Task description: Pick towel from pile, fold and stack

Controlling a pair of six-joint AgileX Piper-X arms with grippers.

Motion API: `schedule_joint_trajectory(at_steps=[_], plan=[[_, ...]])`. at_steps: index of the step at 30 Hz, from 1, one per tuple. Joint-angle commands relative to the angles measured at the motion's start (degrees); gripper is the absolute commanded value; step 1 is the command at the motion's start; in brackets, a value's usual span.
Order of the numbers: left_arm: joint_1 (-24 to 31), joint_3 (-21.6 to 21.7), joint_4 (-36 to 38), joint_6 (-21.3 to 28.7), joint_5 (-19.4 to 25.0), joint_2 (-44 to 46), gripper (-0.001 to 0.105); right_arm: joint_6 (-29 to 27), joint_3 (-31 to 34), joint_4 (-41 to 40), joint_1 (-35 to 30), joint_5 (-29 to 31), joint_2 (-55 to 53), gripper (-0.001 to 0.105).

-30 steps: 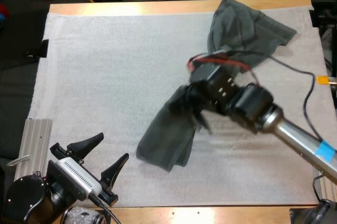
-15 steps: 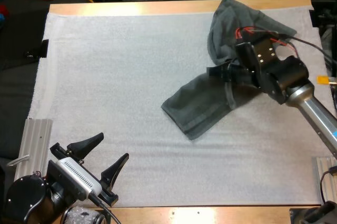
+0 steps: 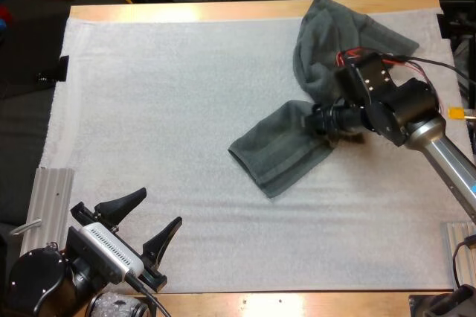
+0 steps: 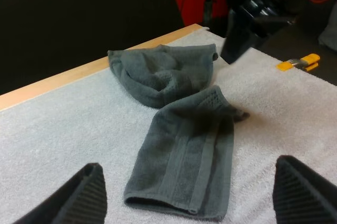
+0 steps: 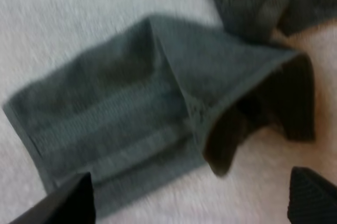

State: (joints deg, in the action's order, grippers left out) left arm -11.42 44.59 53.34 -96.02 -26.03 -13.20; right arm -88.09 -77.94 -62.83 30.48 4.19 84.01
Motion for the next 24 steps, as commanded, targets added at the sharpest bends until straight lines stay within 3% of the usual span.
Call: schedule_joint_trajectory(at_steps=[1,12,19,24], plan=[[-0.2,0.31,-0.51,-0.54,-0.41,-0.13,0.063,-0.78,-0.17,-1.7,-0.22,0.32,-0.51,0.071],[-0.2,0.31,-0.51,-0.54,-0.41,-0.13,0.063,-2.18,4.61,-2.98,-0.22,2.82,-4.81,0.071],[-0.2,0.31,-0.51,-0.54,-0.82,-0.13,0.063,-9.21,10.63,0.68,-0.12,2.05,-6.84,0.071],[-0.2,0.31,-0.51,-0.54,-0.8,-0.13,0.063,-11.15,13.73,4.87,-0.12,1.98,-6.36,0.071]])
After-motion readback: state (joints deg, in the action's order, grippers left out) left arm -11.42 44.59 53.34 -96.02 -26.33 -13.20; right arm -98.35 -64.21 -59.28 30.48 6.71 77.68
